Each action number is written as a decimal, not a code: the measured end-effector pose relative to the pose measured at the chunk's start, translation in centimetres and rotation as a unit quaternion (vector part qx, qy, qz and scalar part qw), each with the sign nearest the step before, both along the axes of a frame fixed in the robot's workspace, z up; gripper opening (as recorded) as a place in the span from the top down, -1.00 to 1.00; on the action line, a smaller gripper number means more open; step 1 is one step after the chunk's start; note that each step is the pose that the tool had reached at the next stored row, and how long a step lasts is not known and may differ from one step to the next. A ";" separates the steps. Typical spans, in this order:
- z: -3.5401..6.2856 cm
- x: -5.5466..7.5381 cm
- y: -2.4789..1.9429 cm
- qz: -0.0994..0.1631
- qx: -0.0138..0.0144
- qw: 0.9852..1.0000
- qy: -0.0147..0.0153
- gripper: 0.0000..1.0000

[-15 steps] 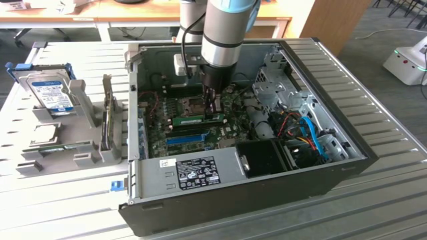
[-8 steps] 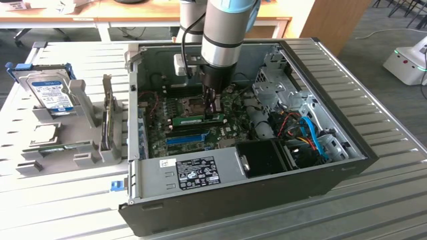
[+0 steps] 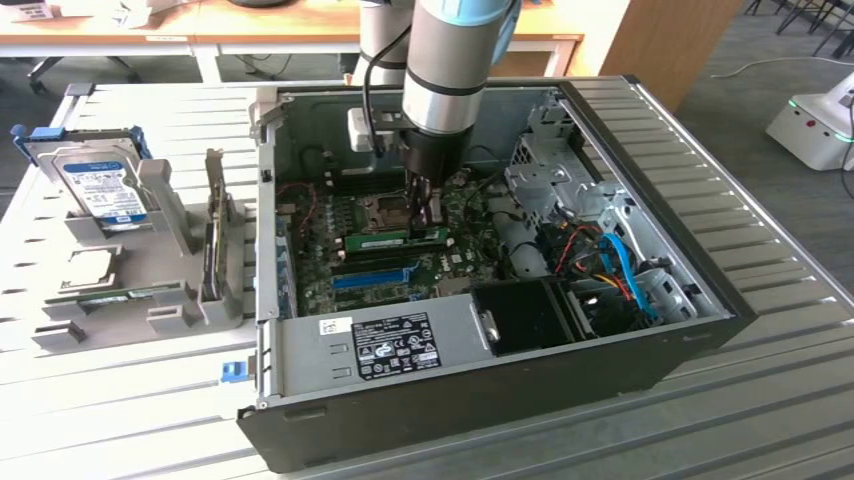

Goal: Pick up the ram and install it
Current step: 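Insert the ram into the slot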

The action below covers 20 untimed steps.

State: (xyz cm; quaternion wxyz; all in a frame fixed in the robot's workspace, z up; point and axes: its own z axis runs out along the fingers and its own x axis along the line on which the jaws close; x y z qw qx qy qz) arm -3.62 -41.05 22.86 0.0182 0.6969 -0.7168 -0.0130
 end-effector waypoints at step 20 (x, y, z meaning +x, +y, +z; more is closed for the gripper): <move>0.22 0.0 -0.01 0.006 0.000 1.000 0.000 0.76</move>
